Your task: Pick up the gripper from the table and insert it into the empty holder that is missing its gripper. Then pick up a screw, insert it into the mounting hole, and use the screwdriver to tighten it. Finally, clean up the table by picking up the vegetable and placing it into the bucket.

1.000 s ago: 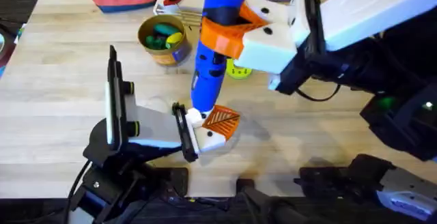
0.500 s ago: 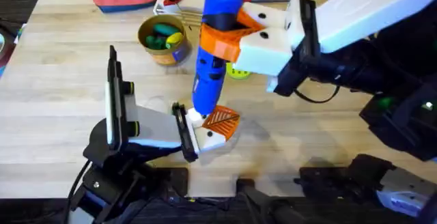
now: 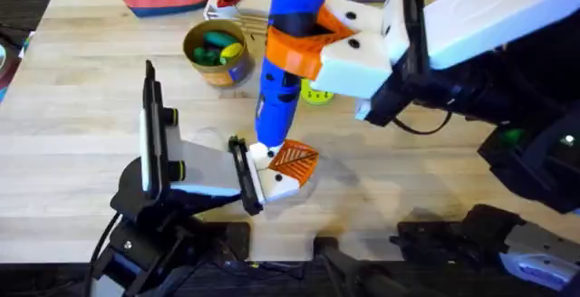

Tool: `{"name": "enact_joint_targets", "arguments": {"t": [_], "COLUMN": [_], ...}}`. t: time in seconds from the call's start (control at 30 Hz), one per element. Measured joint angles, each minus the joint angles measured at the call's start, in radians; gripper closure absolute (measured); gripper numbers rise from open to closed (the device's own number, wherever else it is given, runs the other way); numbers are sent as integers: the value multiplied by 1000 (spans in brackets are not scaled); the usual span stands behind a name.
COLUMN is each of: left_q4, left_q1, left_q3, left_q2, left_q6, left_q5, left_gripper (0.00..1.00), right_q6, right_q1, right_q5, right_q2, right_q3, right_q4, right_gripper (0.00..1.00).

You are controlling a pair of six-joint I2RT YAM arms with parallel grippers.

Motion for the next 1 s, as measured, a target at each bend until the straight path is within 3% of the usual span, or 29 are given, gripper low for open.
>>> {"name": "enact_joint_targets", "arguments": {"t": [1.0], "left_q4": [0], "left_q1": [0], "left_q3": [0], "left_q2": [0], "left_q6": [0], "left_q5": [0], "left_gripper": [995], "right_q6": [-9], "right_q1": [0], "right_q5": [0], "right_q2": [-20], "right_q3": [0], "right_q4": [-17], "right_gripper": [994]}}
